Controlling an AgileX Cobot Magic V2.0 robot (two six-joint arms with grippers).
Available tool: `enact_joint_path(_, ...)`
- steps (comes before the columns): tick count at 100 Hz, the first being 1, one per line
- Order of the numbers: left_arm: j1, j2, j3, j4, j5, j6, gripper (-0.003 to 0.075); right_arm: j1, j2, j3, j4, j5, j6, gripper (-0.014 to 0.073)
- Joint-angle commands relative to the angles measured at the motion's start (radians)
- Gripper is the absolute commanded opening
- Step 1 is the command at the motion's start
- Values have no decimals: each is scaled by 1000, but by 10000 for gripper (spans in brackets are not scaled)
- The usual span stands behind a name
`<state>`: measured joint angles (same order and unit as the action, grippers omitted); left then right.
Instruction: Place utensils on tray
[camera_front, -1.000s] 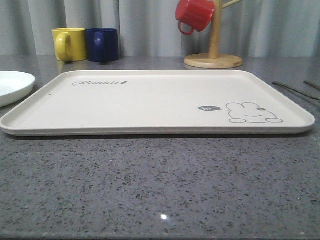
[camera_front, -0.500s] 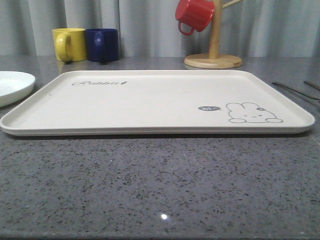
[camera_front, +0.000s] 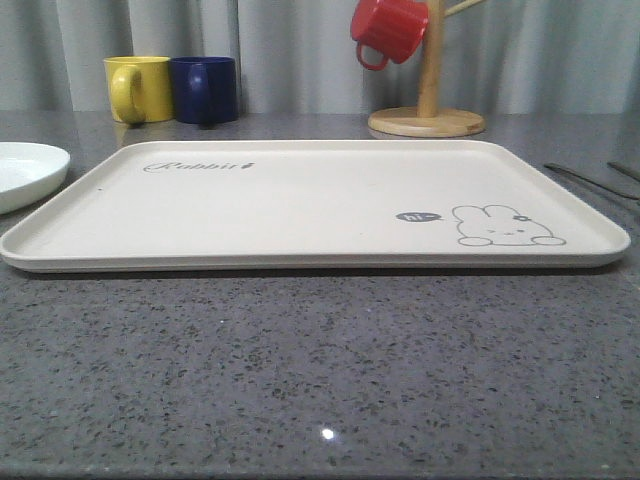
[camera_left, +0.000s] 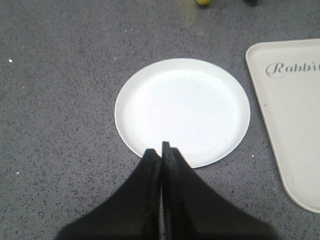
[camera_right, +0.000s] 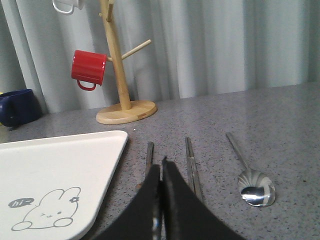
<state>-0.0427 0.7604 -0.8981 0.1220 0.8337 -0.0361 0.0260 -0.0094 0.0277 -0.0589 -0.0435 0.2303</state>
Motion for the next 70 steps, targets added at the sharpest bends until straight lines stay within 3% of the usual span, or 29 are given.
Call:
enact_joint_path(1,2,35,-35,-5,-56,-9,-17,-3,9,-19,-8,-85,-7,-68)
enact_joint_path(10,2,59,-35,-5,-47,-9,-9,-3,9,-19,-8,-85,-7,-68)
enact_joint_path(17,2,68,-35,-5,-38,-9,41,-3,9,-19,-8,-85,-7,-68)
enact_joint_path(43,2,68,-34,-5,-31,-9,479,-3,9,-19,-8,-85,-7,-68)
enact_joint_path(48,2,68,-34,-5,-31,-9,508,-3,9,-19,-8,-85,-7,-68)
enact_joint_path(70,2,161,-50,5,-65,-44,506,-3,9,-19,-8,-85,-7,-68)
